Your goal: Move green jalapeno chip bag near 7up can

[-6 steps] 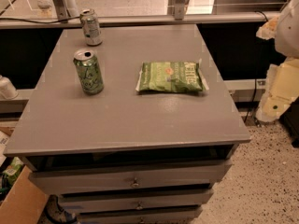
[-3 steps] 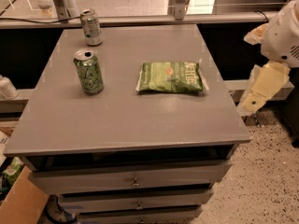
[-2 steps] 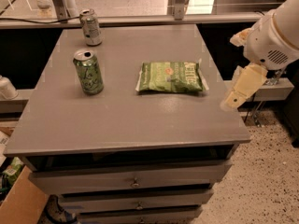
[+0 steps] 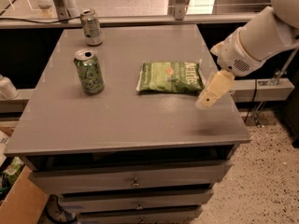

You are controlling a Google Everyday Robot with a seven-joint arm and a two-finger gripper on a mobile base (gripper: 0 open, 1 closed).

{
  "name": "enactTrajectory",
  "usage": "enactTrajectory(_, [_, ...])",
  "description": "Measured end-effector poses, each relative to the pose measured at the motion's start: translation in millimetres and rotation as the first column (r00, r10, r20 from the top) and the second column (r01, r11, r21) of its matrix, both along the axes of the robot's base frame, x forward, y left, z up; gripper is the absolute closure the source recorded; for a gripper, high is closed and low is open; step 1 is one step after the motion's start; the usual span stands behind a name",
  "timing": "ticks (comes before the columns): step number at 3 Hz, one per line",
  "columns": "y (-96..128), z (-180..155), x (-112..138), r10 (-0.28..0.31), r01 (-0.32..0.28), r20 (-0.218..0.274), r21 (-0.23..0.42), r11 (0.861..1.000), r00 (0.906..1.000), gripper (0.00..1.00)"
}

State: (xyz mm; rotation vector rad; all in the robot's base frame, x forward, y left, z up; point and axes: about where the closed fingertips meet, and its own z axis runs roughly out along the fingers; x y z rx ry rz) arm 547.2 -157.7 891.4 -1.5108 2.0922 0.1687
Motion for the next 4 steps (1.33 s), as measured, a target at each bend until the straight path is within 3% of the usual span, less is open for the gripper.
enactTrajectory(3, [18,-47,67,-0.110,0.120,-0.075,0.144,0.982,0.9911,0.00])
enactTrajectory(4, [23,-55,81,-0.122,0.135,-0.084,0.175,0.975,0.9890,0.16])
